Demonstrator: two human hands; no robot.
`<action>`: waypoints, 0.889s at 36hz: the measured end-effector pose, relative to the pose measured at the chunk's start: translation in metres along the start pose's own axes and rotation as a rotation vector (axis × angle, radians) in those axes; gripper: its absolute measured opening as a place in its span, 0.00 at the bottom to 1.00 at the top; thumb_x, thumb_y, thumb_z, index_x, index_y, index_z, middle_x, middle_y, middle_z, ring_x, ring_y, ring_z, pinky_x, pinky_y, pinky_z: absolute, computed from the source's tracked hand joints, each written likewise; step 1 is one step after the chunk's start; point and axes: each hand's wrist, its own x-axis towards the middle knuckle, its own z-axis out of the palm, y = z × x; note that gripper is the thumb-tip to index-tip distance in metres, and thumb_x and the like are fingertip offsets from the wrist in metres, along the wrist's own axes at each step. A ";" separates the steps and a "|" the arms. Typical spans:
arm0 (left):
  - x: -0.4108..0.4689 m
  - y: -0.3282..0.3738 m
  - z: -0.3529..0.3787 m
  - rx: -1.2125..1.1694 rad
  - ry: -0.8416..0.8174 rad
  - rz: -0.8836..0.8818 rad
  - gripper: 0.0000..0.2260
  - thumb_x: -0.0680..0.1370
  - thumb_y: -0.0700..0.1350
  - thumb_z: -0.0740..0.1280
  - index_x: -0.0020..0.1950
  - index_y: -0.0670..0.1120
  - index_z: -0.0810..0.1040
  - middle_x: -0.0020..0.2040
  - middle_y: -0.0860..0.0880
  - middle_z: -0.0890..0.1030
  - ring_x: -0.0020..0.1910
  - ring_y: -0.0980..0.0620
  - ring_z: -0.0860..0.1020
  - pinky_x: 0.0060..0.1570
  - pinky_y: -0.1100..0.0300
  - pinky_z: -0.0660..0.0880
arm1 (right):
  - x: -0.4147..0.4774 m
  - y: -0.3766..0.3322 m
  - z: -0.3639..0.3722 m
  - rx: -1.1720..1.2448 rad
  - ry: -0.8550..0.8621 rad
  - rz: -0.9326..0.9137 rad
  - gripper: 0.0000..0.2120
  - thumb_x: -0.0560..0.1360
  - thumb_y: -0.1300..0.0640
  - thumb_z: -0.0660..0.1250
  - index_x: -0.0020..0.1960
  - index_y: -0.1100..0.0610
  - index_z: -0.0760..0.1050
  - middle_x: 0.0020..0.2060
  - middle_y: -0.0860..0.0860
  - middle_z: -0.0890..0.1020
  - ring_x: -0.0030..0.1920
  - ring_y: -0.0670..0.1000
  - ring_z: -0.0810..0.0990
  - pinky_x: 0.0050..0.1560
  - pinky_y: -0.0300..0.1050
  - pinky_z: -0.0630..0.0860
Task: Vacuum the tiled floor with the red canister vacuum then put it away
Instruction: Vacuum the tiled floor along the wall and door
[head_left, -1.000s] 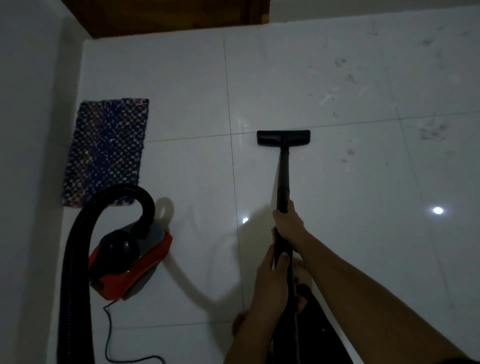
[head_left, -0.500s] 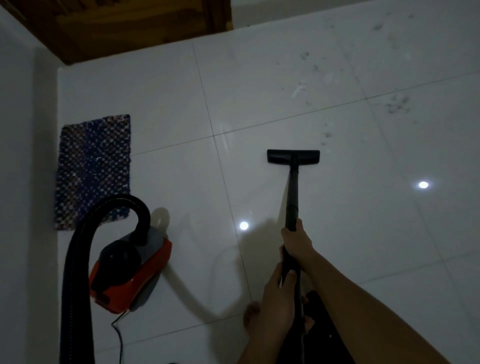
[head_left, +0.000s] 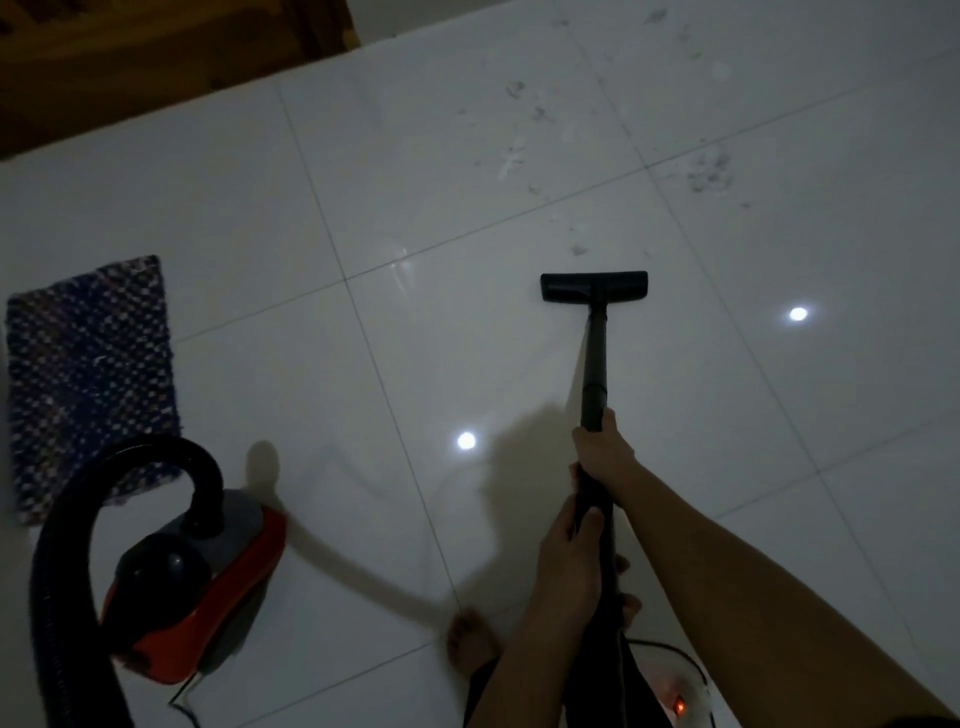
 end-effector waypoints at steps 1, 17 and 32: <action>0.004 0.004 0.005 0.001 -0.004 -0.001 0.15 0.82 0.49 0.55 0.68 0.52 0.70 0.41 0.40 0.73 0.29 0.49 0.72 0.20 0.65 0.69 | 0.005 -0.003 -0.006 -0.005 0.003 0.001 0.29 0.81 0.56 0.56 0.79 0.50 0.47 0.44 0.57 0.74 0.29 0.49 0.74 0.25 0.39 0.67; 0.059 0.051 0.059 -0.056 0.036 0.014 0.16 0.82 0.48 0.57 0.70 0.52 0.68 0.38 0.40 0.74 0.28 0.49 0.72 0.21 0.64 0.70 | 0.062 -0.053 -0.063 0.012 -0.052 0.026 0.32 0.81 0.58 0.56 0.79 0.47 0.43 0.48 0.59 0.74 0.28 0.50 0.74 0.19 0.36 0.68; 0.041 0.058 0.033 0.005 0.122 0.037 0.16 0.82 0.47 0.56 0.70 0.53 0.69 0.39 0.39 0.75 0.25 0.51 0.73 0.18 0.67 0.70 | 0.051 -0.062 -0.026 -0.003 -0.173 -0.031 0.34 0.81 0.58 0.56 0.78 0.46 0.39 0.52 0.61 0.77 0.29 0.50 0.75 0.22 0.39 0.71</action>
